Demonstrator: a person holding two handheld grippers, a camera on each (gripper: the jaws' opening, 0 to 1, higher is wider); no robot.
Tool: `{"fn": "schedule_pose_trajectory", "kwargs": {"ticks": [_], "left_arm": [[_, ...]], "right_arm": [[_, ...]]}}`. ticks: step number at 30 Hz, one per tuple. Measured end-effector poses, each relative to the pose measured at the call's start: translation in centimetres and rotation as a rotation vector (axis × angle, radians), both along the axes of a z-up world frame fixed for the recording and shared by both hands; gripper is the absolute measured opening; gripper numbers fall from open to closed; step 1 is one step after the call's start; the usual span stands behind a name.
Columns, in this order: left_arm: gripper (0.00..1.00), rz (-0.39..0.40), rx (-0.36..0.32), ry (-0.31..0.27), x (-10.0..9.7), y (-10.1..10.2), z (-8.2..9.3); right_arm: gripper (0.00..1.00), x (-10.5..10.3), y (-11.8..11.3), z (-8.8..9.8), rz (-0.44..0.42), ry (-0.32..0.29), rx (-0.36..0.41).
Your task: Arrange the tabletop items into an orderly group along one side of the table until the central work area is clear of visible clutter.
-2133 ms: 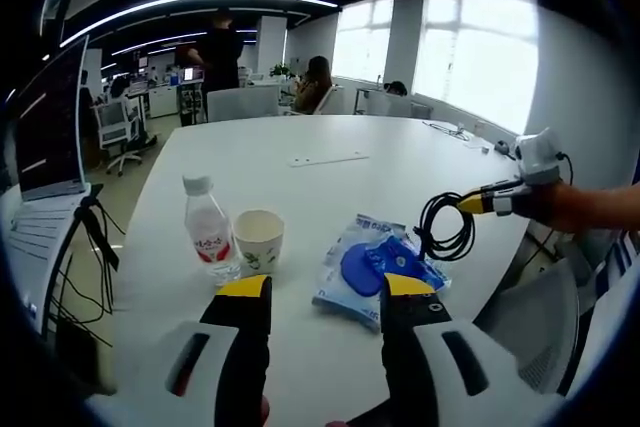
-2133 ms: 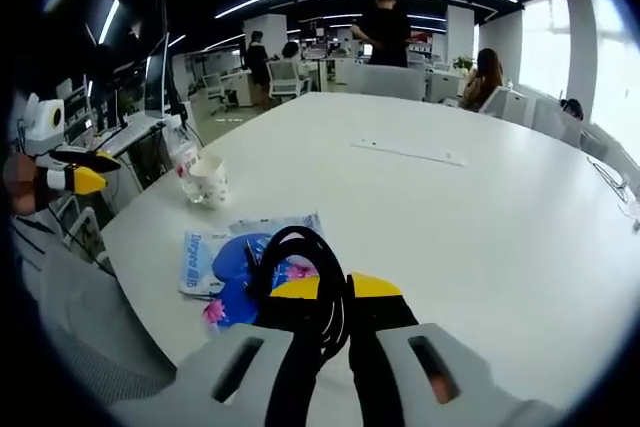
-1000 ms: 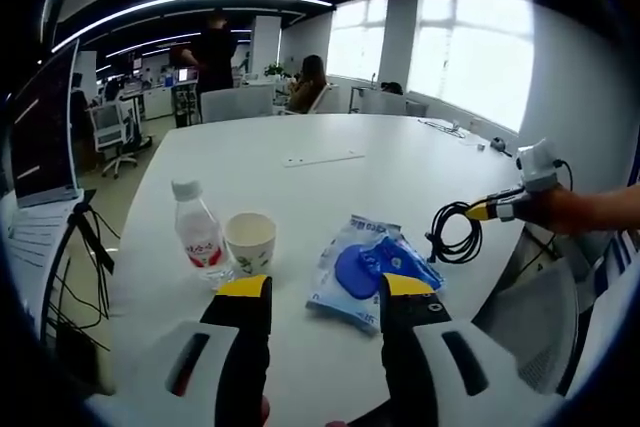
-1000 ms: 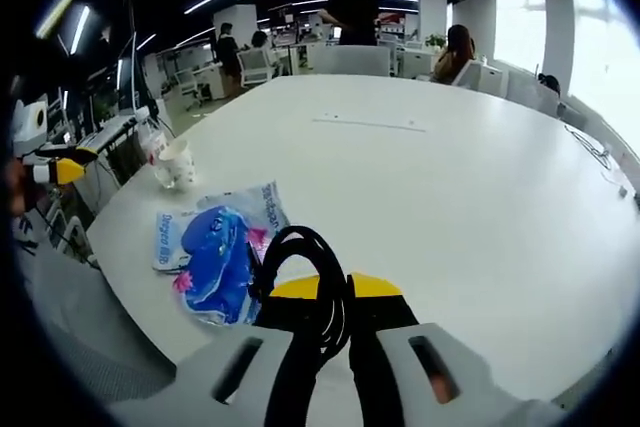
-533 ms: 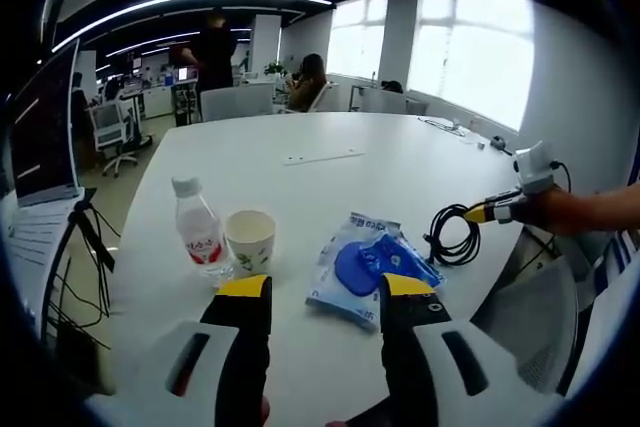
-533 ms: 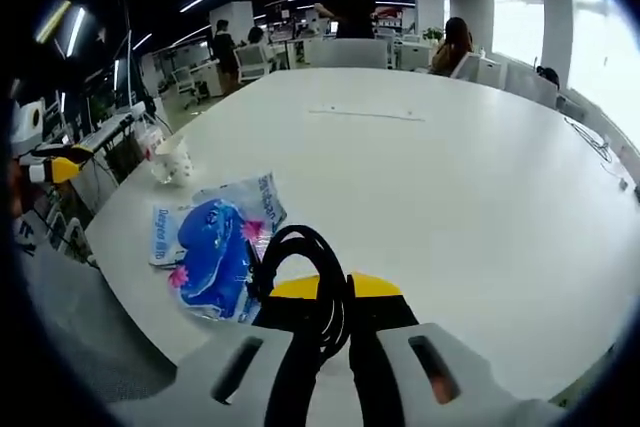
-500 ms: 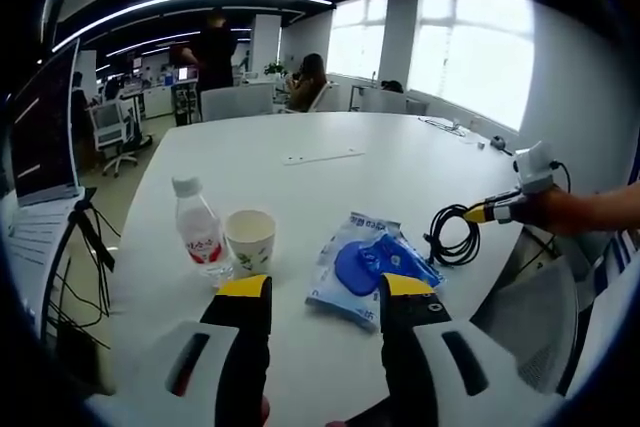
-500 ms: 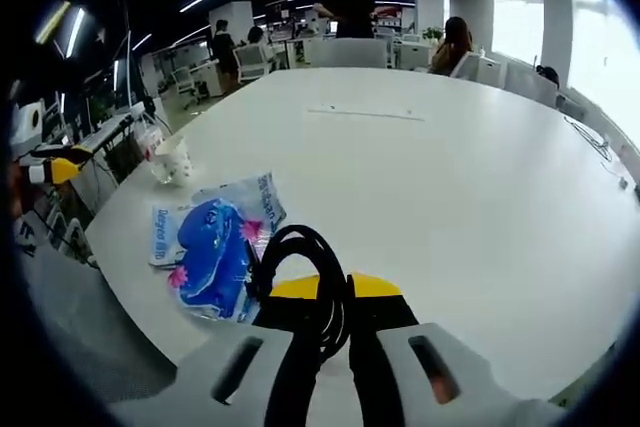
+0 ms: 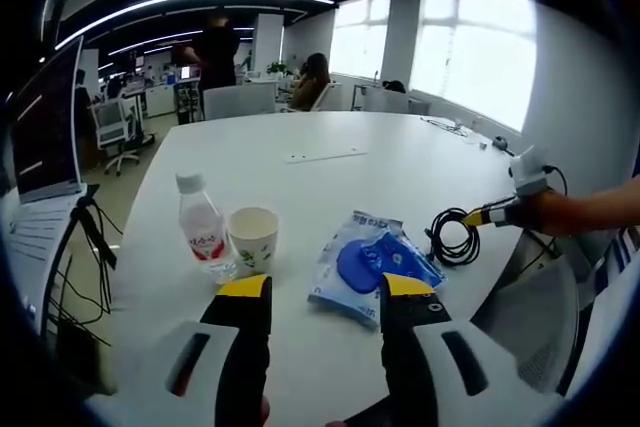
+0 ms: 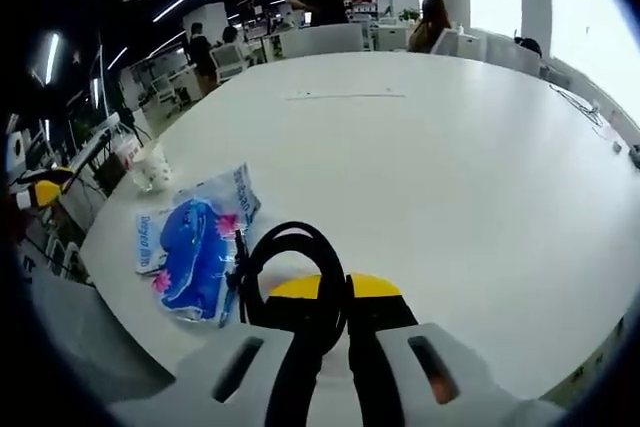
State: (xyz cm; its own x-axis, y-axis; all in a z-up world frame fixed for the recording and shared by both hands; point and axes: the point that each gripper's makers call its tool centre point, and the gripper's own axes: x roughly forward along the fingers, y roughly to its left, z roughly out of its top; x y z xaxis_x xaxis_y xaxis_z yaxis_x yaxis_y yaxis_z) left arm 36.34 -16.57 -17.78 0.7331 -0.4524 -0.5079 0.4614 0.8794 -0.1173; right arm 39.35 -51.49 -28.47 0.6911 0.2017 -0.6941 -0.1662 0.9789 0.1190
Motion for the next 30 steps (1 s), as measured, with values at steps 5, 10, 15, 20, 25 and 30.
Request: {"fn": "schedule_pose_trajectory", "kwargs": {"ticks": [5,10,15,20,25,30], "left_arm": [[0.42,0.006,-0.001,0.001,0.1,0.1,-0.1],[0.42,0.007,-0.003,-0.004,0.2,0.0,0.1],[0.42,0.006,-0.002,-0.008,0.4,0.0,0.2],[0.42,0.007,0.000,-0.008,0.4,0.0,0.2],[0.42,0.006,-0.001,-0.008,0.4,0.0,0.2],[0.42,0.006,-0.001,-0.009,0.4,-0.1,0.3]], "right_arm": [[0.05,0.0,0.1,-0.5,0.006,0.012,-0.009],[0.05,-0.3,0.5,-1.2,0.007,0.028,-0.005],[0.06,-0.5,0.6,-1.7,0.005,0.043,-0.003],[0.04,-0.5,0.7,-2.1,0.002,0.053,0.008],[0.04,-0.8,0.7,-2.6,0.003,0.064,0.011],[0.04,-0.9,0.6,-2.9,0.000,0.071,0.009]]}}
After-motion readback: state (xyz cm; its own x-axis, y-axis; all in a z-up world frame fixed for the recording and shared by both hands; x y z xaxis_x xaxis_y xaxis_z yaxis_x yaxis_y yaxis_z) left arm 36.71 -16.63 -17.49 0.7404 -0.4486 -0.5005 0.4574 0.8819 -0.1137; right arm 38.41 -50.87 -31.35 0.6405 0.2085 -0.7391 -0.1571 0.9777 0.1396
